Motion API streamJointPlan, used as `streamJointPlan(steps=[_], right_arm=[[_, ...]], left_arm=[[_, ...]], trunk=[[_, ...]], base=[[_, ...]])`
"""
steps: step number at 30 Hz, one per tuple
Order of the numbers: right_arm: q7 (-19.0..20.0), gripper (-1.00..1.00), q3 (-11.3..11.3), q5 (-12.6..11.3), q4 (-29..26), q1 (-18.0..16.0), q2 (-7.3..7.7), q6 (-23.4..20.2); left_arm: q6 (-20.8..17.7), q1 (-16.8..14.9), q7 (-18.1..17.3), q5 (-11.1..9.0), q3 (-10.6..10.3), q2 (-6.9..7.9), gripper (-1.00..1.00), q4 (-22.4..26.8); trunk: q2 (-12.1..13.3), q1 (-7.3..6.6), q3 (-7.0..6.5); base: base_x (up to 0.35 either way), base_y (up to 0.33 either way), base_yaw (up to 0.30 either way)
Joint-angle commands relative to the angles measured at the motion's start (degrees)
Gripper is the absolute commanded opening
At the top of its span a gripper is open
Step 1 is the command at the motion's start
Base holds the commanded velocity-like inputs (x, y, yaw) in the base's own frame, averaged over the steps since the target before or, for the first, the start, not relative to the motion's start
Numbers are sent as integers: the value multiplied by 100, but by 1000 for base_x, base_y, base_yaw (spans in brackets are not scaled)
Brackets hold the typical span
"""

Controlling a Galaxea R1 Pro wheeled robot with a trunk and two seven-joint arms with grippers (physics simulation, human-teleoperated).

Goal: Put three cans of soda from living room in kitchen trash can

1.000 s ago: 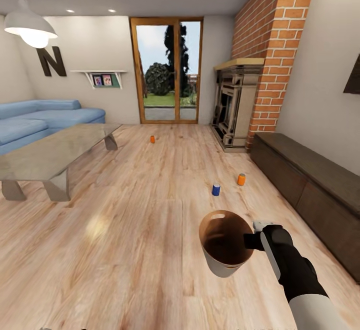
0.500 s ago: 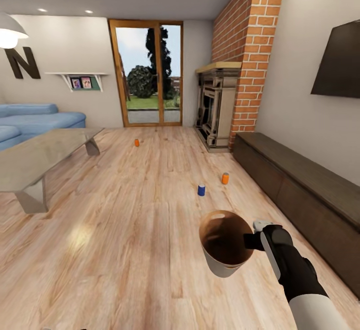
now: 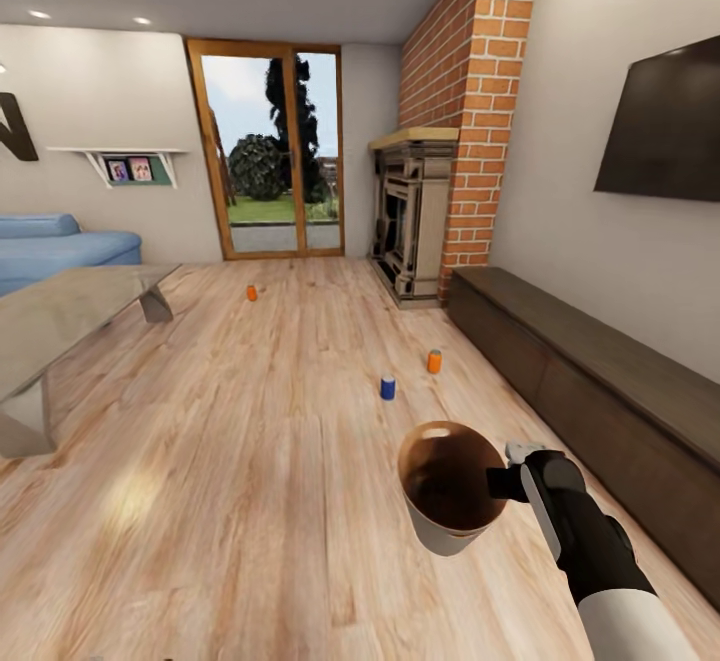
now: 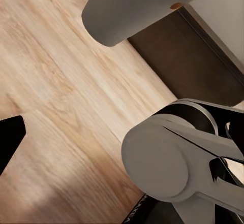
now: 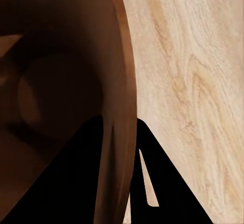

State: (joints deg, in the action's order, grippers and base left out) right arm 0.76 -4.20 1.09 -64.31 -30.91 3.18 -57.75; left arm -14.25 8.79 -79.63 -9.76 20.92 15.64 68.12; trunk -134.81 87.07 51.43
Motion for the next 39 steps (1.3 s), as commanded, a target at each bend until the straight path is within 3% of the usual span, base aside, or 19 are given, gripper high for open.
streamJointPlan(steps=[1,18,39], right_arm=[[21,-100,-2,-47,-2,-3,-1,1],[21,-100,-2,-47,6,-3,-1,1],[21,-100,6,-47,6,-3,-1,1]], left_arm=[[-1,0,0,0,0,0,100,0],[1,0,0,0,-1,0,100,0],[1,0,0,0,-1,0,100,0]], trunk=[[0,0,-1],[0,0,30],[0,0,82]], base=[[312,138,-15],[323,147,-89],[326,150,-231]])
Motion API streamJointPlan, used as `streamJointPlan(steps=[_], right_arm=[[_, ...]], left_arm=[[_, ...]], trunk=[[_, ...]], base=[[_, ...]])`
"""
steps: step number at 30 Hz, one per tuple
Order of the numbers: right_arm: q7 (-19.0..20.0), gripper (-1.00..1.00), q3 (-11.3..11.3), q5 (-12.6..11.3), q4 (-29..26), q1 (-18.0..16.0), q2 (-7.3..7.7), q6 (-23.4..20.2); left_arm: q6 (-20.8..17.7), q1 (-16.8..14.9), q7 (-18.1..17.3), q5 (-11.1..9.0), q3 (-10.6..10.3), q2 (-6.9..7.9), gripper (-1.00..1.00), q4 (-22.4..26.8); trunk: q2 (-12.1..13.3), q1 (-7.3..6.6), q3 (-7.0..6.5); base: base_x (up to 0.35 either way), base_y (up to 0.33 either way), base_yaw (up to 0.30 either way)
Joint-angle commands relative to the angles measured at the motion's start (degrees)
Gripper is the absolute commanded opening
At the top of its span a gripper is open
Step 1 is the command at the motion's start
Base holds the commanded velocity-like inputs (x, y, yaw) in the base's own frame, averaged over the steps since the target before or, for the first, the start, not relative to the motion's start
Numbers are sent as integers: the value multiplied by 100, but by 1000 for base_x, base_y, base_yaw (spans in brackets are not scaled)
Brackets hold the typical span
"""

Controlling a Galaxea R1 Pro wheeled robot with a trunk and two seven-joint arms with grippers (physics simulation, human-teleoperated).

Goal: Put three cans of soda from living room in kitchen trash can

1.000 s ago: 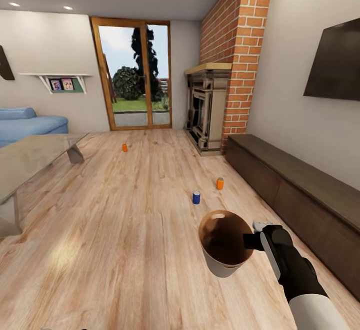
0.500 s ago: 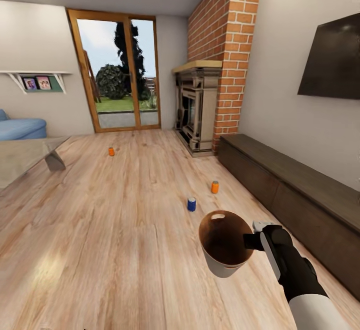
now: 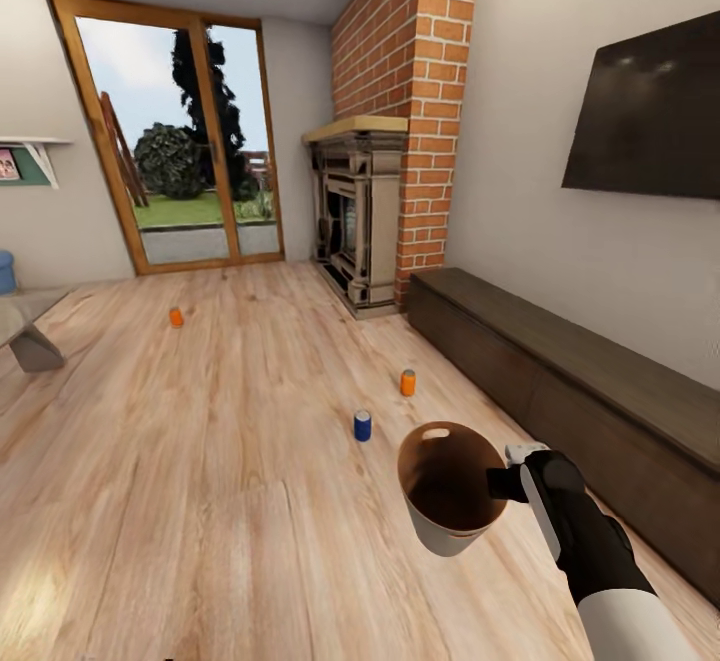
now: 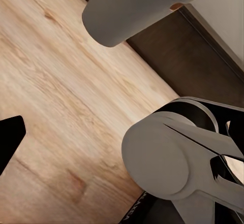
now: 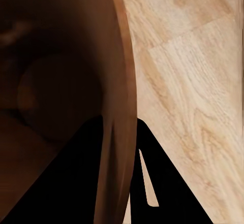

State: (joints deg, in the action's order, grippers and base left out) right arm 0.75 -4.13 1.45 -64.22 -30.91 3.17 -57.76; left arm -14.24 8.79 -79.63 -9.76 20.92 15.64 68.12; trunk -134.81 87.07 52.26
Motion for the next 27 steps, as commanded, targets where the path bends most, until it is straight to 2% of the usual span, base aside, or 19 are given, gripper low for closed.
streamJointPlan(steps=[1,17,27], right_arm=[[21,-100,0,-84,-3,-3,-1,1],[21,-100,0,-84,63,-3,-1,1],[21,-100,0,-84,68,-3,-8,1]], left_arm=[[0,0,0,0,0,0,100,0],[2,0,0,0,0,0,100,0],[9,0,0,0,9,0,100,0]], trunk=[[0,-1,0],[0,-1,1],[0,-1,1]], base=[[326,150,-87],[318,114,-28],[61,10,-228]])
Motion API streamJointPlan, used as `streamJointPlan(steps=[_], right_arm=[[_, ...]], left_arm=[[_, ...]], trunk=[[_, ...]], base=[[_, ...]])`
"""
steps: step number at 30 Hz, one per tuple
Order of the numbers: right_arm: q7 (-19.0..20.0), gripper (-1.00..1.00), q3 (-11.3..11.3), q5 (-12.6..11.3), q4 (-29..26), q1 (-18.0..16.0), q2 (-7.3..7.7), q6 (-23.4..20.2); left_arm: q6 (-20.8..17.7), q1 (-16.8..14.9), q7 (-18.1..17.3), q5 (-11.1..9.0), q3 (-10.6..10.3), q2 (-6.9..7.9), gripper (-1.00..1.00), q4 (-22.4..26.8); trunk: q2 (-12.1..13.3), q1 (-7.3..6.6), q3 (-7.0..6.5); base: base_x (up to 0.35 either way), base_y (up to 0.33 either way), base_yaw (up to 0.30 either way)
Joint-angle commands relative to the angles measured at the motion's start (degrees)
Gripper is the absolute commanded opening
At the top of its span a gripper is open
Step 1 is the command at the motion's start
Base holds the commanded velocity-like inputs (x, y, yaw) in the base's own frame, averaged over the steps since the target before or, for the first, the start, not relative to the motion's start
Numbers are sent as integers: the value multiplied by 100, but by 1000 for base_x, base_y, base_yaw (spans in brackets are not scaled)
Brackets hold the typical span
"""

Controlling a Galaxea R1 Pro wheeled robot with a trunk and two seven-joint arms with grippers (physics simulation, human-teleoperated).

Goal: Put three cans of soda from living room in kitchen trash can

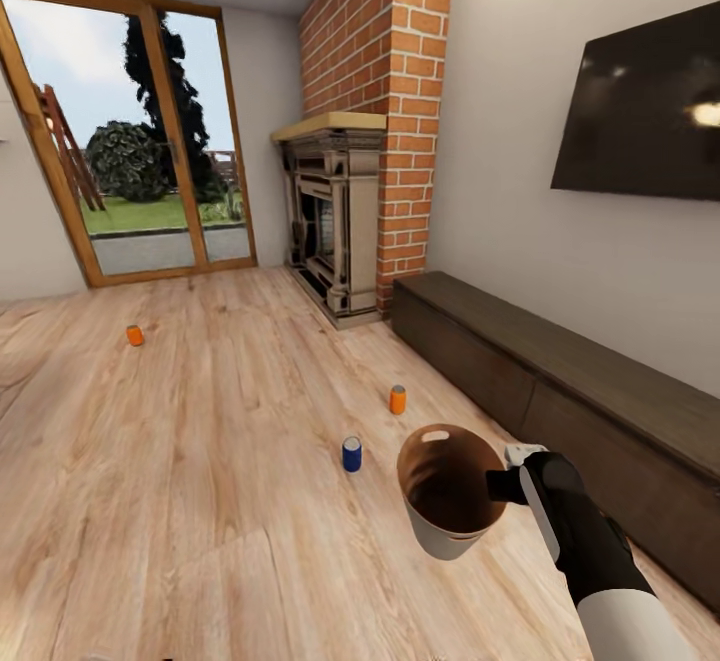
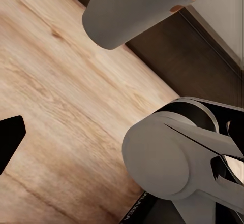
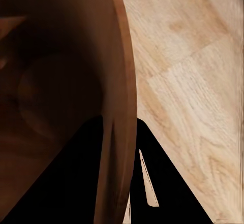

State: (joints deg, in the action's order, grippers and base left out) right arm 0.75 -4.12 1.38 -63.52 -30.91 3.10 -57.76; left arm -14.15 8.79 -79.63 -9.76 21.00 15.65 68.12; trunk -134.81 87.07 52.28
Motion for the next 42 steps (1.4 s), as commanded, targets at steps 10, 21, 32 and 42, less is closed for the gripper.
streamJointPlan(steps=[10,21,32,42], right_arm=[[21,-100,-1,-76,-2,-3,-2,1],[21,-100,-1,-76,6,-3,-2,1],[21,-100,1,-76,7,-3,-2,1],[21,-100,1,-76,7,-3,-2,1]], left_arm=[[0,0,0,0,0,0,100,0],[0,0,0,0,0,0,100,0],[-13,0,0,0,0,0,100,0],[-17,0,0,0,0,0,100,0]], trunk=[[0,0,-1],[0,0,-1],[0,0,-1],[0,0,-1]], base=[[1,0,-269],[0,0,-269],[103,0,-167],[334,0,-5]])
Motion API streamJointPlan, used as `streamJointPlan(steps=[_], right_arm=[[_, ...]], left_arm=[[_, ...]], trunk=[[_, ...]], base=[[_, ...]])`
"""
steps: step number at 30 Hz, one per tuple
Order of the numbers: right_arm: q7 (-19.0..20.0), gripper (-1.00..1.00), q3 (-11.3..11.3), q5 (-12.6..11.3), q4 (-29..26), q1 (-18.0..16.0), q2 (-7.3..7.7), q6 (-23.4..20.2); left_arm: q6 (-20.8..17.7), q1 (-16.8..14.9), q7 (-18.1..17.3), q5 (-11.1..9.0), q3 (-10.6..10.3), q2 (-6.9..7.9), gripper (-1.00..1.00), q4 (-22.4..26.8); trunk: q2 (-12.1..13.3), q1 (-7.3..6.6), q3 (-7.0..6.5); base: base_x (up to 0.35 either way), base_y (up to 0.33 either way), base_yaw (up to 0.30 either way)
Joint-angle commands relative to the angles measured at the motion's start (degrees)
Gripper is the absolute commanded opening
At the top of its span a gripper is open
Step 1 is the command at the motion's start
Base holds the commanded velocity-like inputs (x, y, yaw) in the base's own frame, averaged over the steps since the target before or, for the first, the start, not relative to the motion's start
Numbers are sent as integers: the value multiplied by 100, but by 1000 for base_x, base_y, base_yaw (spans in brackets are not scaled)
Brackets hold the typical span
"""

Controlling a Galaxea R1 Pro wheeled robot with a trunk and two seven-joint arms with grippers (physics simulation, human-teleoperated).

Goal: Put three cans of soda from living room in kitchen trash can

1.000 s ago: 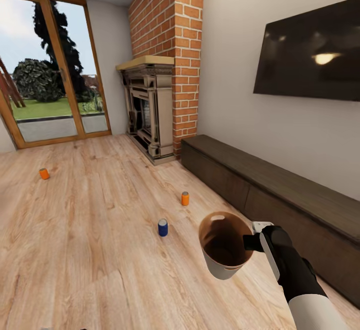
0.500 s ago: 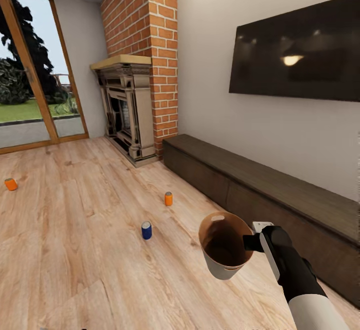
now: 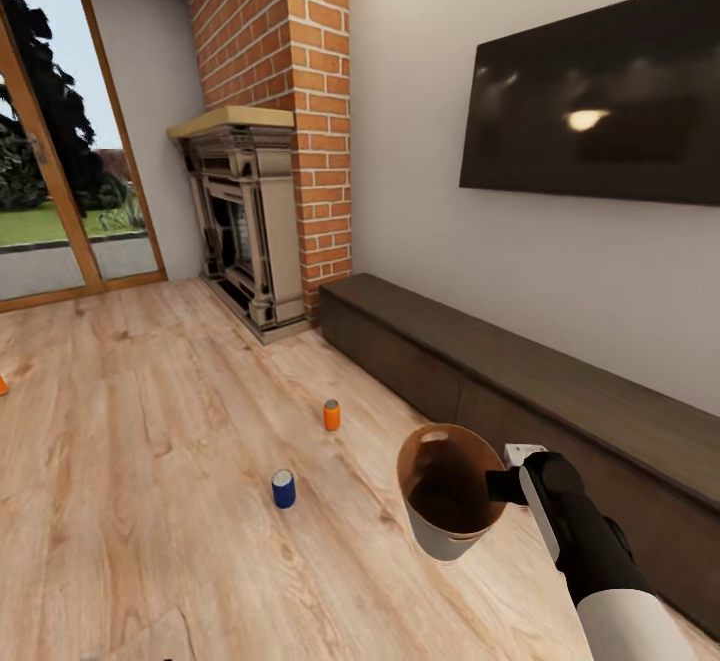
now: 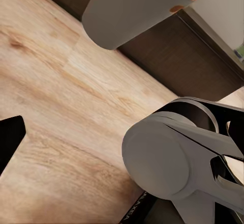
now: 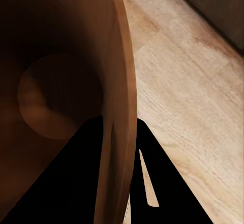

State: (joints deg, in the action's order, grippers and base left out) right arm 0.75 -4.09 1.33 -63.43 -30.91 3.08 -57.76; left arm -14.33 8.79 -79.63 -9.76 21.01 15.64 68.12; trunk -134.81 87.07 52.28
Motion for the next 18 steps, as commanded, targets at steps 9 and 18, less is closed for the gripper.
streamJointPlan(steps=[9,18], right_arm=[[21,-100,-3,-72,-2,-3,-1,1],[21,-100,-3,-72,-2,-3,-1,1]], left_arm=[[0,0,0,0,0,0,100,0],[0,0,0,0,3,0,100,0]], trunk=[[0,0,-1],[0,0,-1]], base=[[344,14,0],[333,109,0]])
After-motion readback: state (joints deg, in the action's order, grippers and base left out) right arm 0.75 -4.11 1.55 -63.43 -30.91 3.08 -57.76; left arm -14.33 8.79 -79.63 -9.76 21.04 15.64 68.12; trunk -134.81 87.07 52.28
